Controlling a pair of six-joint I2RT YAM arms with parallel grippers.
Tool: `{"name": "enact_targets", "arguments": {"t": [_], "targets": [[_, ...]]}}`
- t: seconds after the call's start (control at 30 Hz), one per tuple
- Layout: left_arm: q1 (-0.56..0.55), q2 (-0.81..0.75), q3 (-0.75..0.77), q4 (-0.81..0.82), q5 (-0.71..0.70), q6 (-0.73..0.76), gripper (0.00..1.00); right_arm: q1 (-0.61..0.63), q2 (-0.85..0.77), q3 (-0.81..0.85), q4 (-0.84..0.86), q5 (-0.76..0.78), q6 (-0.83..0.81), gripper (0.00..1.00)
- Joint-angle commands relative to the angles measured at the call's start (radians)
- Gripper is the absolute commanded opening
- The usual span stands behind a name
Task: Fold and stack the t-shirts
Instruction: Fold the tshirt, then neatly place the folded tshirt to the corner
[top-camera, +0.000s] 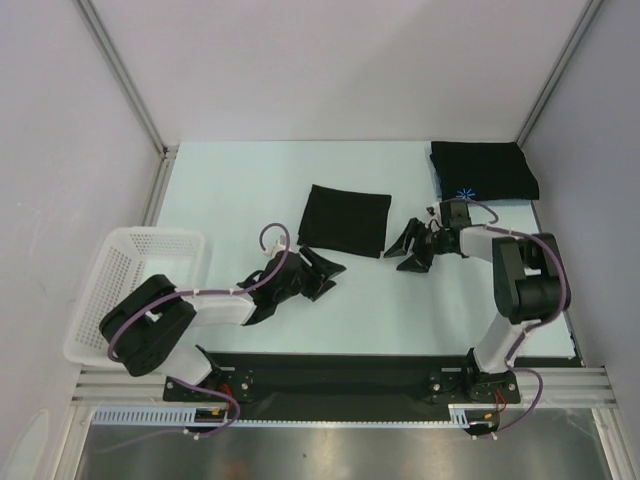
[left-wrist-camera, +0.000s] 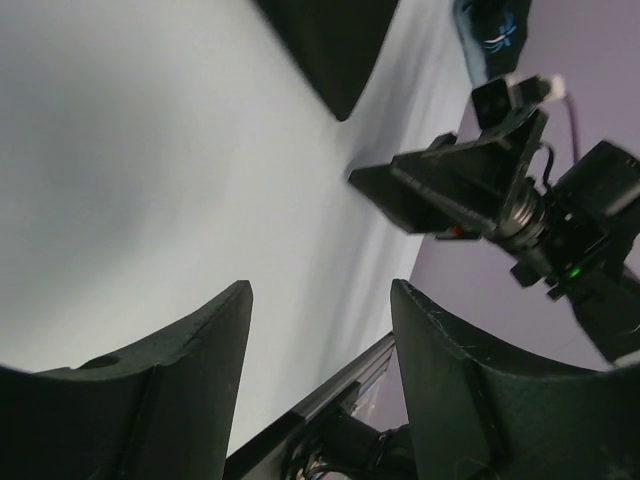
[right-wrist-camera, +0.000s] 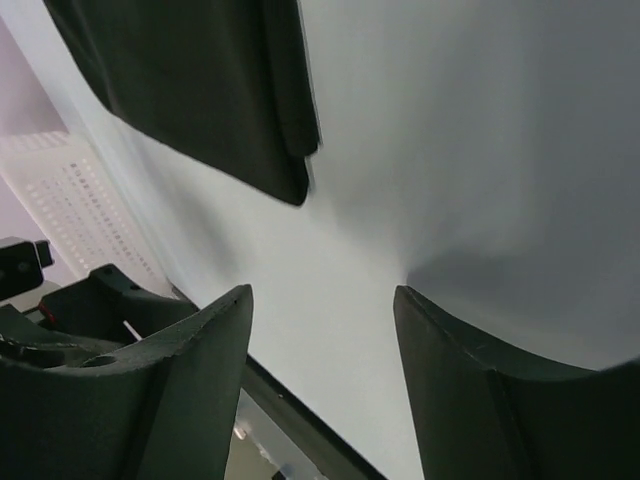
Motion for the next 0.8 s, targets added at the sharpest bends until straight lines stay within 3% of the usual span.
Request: {"name": "enact_targets", "arguments": {"t": [0.0,0.1,0.23,0.37,0.5,0.6,0.63,0.77], "targets": [[-0.004,-0.063,-0.054,0.054,-0.007,-0.027,0.63,0.013,0.093,0.164,0.058,-0.018,-0.070,0.65],[-0.002,-0.090,-0.094,0.063,-0.007,-0.029,0.63,0.012,0.172,0.235,-0.013,-0.021,-0.150,0.65],[0.014,-0.111,-0.118,0.072,-0.001,-0.035,0.63,0.022,0.203,0.250,-0.031,-0.016,-0.122,0.64],[0.036,-0.118,-0.127,0.092,0.011,-0.024,0.61,0.053,0.125,0.171,-0.007,0.045,-0.091,0.62],[0.050,-0.068,-0.059,0.057,0.058,0.043,0.62,0.081,0.032,0.171,-0.111,0.198,-0.125,0.65],[0.022,0.018,-0.087,0.213,0.031,-0.155,0.63,0.073,-0.046,0.183,-0.192,0.269,-0.113,0.67],[0.008,0.070,-0.090,0.274,-0.005,-0.200,0.63,0.073,-0.086,0.191,-0.243,0.319,-0.108,0.73],[-0.054,0.147,-0.026,0.224,-0.185,-0.273,0.64,0.067,-0.192,0.208,-0.335,0.398,-0.122,0.73]]}}
